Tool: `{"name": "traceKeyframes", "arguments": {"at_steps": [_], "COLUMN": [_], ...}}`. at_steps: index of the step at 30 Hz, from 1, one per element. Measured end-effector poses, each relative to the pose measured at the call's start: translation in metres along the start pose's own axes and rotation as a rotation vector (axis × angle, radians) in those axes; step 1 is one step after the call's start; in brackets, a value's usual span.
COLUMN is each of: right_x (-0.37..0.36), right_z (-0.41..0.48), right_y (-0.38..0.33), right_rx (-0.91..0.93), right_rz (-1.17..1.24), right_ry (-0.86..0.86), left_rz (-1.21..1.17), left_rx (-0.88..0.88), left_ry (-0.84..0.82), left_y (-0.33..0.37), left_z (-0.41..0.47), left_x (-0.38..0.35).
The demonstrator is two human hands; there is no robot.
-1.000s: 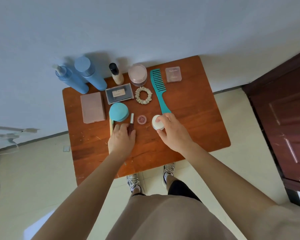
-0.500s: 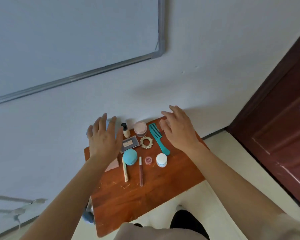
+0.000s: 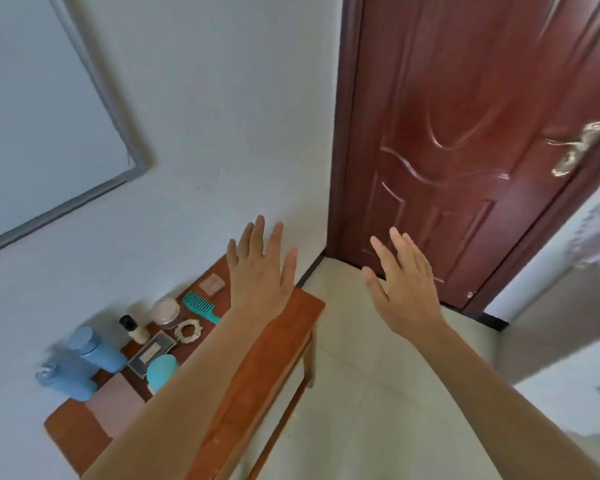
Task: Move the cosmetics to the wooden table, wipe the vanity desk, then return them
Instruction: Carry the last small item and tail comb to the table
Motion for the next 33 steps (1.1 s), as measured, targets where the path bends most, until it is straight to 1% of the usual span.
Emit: {"name": "traceKeyframes", "arguments": {"at_steps": [3,5,10,13,16,19,25,29,33], "right_x": [0.044,0.069,0.123,0.157,0.193,0.223,0.243,0.243,0.257], "right_z": [-0.042,-0.078,-0.200,-0.270,-0.328,-0.370,-0.419,-0.422,-0.398], "right_y": [0.071,0.120,0.249,0.322,0.384,0.433,0.530,0.604,0.689], "right_rx": [-0.135,-0.216,-0.389,-0.471,-0.581,-0.652,-0.770,-0.808,-0.835], "right_rz": [-0.013,-0.023,-0.011,-0.040,-0.054,-0.063,-0.099,-0.114,-0.141], "right_ry": [0.101,0.136,0.219,0.247,0.291,0.335,0.387,0.327,0.264], "left_rz": [-0.024,-0.056,-0.116,-0.154,-0.182,-0.190,-0.201,-0.217,-0.252], "left_rx": [-0.160,-0.246,-0.438,-0.562,-0.666,-0.759,-0.889,-0.939,-0.945], "left_ry": [-0.001,0.000,-0.029,-0.014,-0.025,-0.058,-0.115,-0.160,-0.190], "left_y": [0.088,0.149,0.319,0.424,0.518,0.593,0.704,0.773,0.849], "left_z": [0.000,-0.007,-0.050,-0.080,-0.107,-0.125,-0.134,-0.115,-0.073], "left_x": [-0.004,-0.013,-0.053,-0.074,-0.086,-0.098,-0.148,-0.197,-0.236]}}
Point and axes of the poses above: each hand's wrist, its own z-axis towards the middle knuckle, its own x-axis out of the back of the hand, y = z × x, the point moved 1 cm from there along z, towards the middle knuckle, and after that the axes turned 8 degrees about -y, right-handed, at the moved point
